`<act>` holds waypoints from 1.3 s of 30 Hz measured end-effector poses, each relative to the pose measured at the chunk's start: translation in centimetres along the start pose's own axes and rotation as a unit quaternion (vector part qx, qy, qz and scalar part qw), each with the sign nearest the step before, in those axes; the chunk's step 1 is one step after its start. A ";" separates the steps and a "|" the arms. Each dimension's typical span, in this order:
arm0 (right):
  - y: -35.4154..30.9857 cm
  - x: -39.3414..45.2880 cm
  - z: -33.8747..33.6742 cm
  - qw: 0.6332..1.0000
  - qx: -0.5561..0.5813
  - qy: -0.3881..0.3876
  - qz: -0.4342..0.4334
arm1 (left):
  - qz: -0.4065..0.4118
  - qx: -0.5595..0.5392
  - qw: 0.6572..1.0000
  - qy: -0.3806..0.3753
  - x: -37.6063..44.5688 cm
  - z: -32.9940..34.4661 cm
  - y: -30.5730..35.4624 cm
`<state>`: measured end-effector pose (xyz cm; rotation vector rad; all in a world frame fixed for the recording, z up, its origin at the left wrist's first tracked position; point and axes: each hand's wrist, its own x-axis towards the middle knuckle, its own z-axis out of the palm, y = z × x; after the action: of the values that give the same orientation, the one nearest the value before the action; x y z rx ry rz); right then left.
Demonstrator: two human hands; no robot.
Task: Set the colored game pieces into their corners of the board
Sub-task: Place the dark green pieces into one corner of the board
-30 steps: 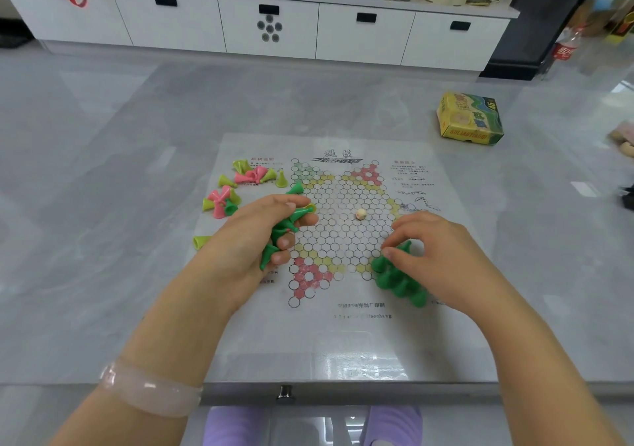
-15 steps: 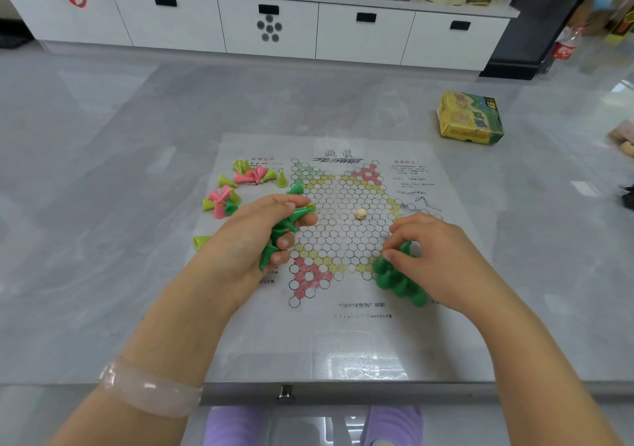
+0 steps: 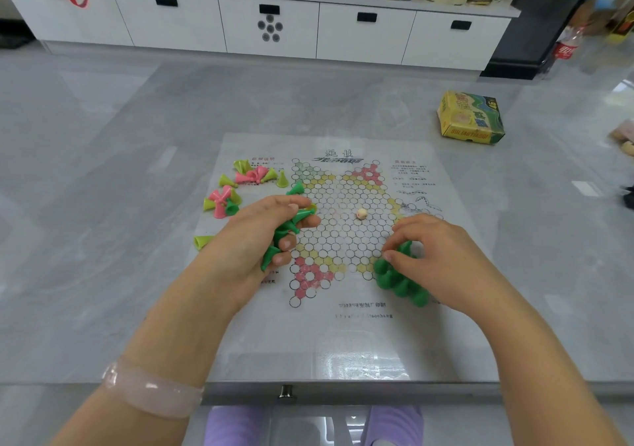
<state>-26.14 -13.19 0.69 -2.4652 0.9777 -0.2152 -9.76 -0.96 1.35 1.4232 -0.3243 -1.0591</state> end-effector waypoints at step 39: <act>-1.1 -0.4 0.6 0.999 -0.014 -0.011 -0.051 | 0.045 0.213 0.976 0.012 -0.2 1.1 -1.0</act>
<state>-25.55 -12.01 0.76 -2.5400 0.8521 -0.2096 -11.05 -1.29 0.74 1.7815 -0.6205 -0.9317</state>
